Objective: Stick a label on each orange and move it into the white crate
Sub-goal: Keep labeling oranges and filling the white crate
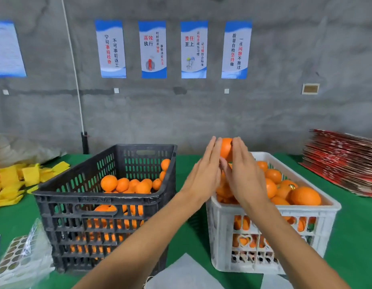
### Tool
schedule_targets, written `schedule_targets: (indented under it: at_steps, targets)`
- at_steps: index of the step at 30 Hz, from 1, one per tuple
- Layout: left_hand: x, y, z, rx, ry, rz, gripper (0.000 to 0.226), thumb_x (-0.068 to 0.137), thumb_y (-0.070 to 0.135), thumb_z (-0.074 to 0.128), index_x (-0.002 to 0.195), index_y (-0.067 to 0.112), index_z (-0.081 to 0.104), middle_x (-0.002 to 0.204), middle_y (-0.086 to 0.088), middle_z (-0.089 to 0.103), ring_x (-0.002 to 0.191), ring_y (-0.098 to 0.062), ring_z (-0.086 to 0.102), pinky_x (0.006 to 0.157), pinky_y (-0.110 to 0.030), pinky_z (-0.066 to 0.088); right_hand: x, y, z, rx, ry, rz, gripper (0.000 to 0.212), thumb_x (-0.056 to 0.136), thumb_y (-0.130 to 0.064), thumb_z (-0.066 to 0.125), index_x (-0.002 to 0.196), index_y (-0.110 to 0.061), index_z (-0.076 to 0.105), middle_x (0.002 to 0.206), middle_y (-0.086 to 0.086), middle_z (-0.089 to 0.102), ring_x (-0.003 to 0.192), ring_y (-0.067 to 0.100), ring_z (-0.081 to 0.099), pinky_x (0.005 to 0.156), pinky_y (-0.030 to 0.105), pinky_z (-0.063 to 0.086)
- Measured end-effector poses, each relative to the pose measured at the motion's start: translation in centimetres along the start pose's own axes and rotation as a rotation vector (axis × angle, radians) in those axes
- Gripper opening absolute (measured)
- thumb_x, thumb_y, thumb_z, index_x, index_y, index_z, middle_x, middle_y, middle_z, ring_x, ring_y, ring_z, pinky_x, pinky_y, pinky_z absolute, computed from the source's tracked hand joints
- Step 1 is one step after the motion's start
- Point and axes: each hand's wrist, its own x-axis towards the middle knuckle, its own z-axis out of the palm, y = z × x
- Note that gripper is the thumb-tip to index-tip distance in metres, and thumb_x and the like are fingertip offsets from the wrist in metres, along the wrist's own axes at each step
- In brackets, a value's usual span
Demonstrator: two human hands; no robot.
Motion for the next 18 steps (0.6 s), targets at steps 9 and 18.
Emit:
schedule_targets:
  at_steps: [9,18]
  targets:
    - [5.9,-5.0,-0.6,0.325,-0.246,-0.159,0.064,0.101,0.006,0.048,0.161,0.007,0.023,0.162,-0.014,0.033,0.144,-0.034,0.040,0.114,-0.046,0.039,1.7,1.0,2.0,-0.263,-0.152,-0.158,0.063,0.109,-0.041,0.032,0.159,-0.003,0.029,0.165,0.019,0.030,0.155,0.034,0.022,0.126,0.045,0.022]
    - [-0.2,-20.2,-8.3,0.519,-0.727,-0.626,0.058,0.098,0.036,0.060,0.151,0.017,0.045,0.148,-0.009,0.055,0.131,-0.026,0.056,0.103,-0.030,0.045,3.9,-11.9,7.9,0.249,-0.425,-0.271,0.050,0.106,-0.039,0.044,0.146,-0.010,0.048,0.145,0.012,0.055,0.137,0.032,0.046,0.113,0.042,0.036]
